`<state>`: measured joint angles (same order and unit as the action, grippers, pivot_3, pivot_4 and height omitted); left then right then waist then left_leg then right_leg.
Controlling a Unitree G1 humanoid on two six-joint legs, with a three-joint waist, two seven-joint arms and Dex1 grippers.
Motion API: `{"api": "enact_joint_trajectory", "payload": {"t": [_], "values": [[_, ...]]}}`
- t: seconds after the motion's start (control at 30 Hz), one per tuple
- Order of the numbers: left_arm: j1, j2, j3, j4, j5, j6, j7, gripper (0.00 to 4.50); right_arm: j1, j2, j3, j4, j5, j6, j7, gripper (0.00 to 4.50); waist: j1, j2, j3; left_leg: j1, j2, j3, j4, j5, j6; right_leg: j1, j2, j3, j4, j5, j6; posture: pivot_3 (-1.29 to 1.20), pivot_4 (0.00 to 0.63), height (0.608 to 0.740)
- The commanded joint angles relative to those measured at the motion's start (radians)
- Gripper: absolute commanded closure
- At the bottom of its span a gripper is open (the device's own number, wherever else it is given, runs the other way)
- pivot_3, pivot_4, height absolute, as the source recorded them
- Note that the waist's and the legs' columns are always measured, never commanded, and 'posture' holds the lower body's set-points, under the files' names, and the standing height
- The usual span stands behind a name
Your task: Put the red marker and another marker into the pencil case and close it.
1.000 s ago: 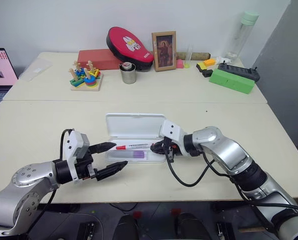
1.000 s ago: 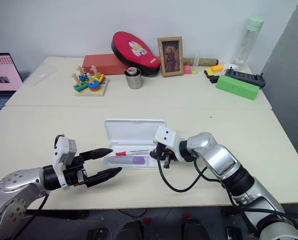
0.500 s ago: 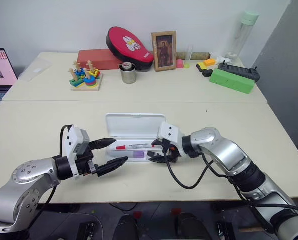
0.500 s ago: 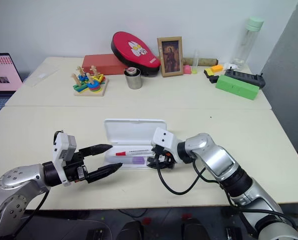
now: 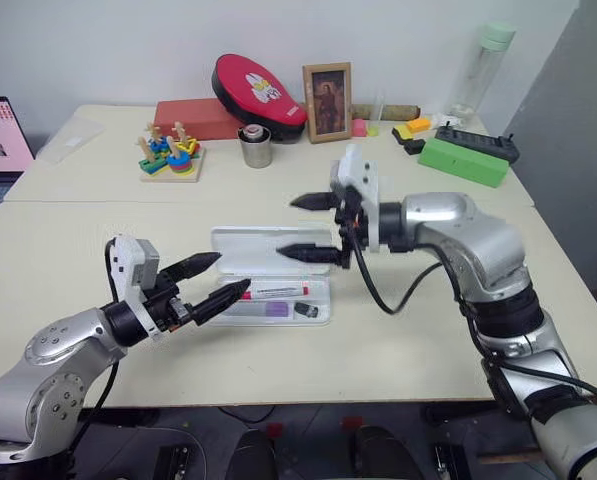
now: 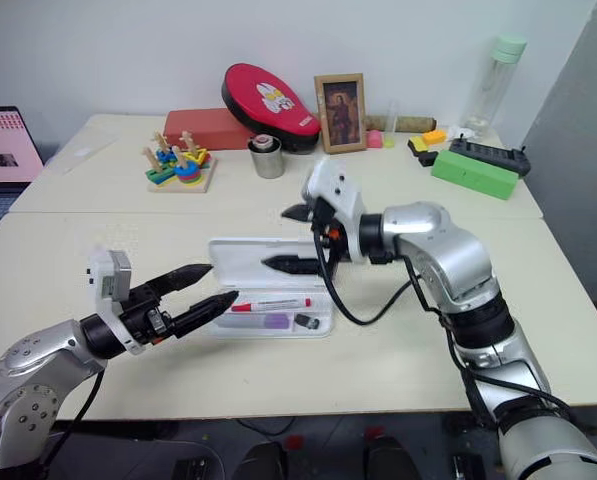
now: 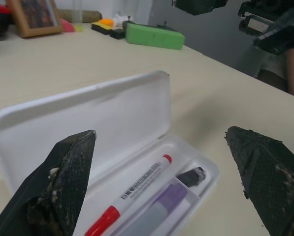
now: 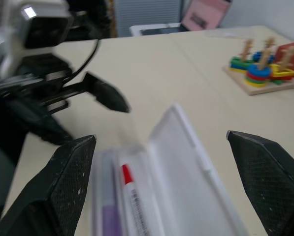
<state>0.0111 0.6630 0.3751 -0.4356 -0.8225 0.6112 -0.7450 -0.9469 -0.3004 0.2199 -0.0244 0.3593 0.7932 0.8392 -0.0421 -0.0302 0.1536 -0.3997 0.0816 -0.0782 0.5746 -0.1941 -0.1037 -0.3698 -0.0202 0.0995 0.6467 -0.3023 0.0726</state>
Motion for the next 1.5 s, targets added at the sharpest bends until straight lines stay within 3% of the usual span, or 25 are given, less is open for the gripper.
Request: {"api": "enact_joint_trajectory", "payload": {"t": [0.03, 0.23, 0.5, 0.6, 1.0, 1.23, 1.5], "values": [[-0.043, -0.024, 0.048, -0.015, -0.043, 0.001, 0.069, 0.0, -0.11, 0.058, -0.052, 0.182, -0.05, 0.02, -0.134, 0.39, -0.001, 0.0, 0.0, 0.0, 0.0, 0.0, 0.0, 0.0, 0.0, 0.0, 0.0, 0.0, 0.0, 0.0, 0.0, 0.0, 0.15, 0.74], [-0.073, -0.042, 0.075, -0.004, -0.071, 0.01, 0.144, 0.0, -0.142, 0.1, -0.01, 0.336, -0.134, -0.018, -0.206, 1.79, 0.004, -0.001, 0.0, -0.001, 0.0, 0.0, 0.0, 0.0, 0.0, 0.0, 0.0, 0.0, 0.0, 0.0, 0.0, 0.0, 0.15, 0.74], [-0.064, -0.037, 0.085, -0.006, -0.091, 0.017, 0.166, 0.0, -0.109, 0.108, 0.042, 0.328, -0.186, -0.012, -0.197, 3.89, 0.002, 0.0, 0.0, -0.001, -0.001, 0.0, -0.002, 0.0, 0.0, -0.001, 0.0, 0.0, 0.0, 0.0, 0.0, 0.0, 0.15, 0.74], [-0.061, -0.031, 0.081, -0.005, -0.096, 0.017, 0.162, 0.0, -0.091, 0.104, 0.059, 0.303, -0.186, 0.003, -0.174, 4.45, 0.002, 0.0, 0.0, -0.001, -0.001, 0.0, -0.001, 0.0, 0.0, -0.001, 0.0, 0.0, 0.0, 0.0, 0.0, 0.0, 0.15, 0.74], [0.0, 0.054, 0.099, -0.002, -0.099, 0.031, 0.032, 0.0, 0.003, 0.055, 0.13, 0.075, -0.143, 0.033, -0.045, 4.45, -0.001, 0.0, 0.0, -0.001, 0.0, 0.0, -0.002, 0.0, 0.0, -0.001, 0.0, 0.0, 0.0, 0.0, 0.0, 0.0, 0.15, 0.74], [0.101, 0.14, 0.138, -0.008, -0.107, 0.054, -0.097, 0.0, 0.117, 0.004, 0.246, -0.075, -0.147, 0.002, 0.045, 4.45, -0.005, 0.002, 0.001, -0.001, 0.0, 0.0, -0.002, 0.0, 0.0, -0.002, 0.0, 0.0, 0.0, 0.0, 0.0, 0.0, 0.15, 0.74], [0.181, 0.181, 0.131, -0.026, -0.061, 0.042, -0.172, 0.0, 0.235, 0.0, 0.421, 0.031, -0.283, -0.073, -0.003, 4.45, -0.007, 0.002, 0.001, 0.0, 0.0, 0.0, -0.001, 0.0, 0.0, -0.005, 0.0, 0.0, -0.001, -0.001, -0.001, 0.0, 0.15, 0.74]]}}
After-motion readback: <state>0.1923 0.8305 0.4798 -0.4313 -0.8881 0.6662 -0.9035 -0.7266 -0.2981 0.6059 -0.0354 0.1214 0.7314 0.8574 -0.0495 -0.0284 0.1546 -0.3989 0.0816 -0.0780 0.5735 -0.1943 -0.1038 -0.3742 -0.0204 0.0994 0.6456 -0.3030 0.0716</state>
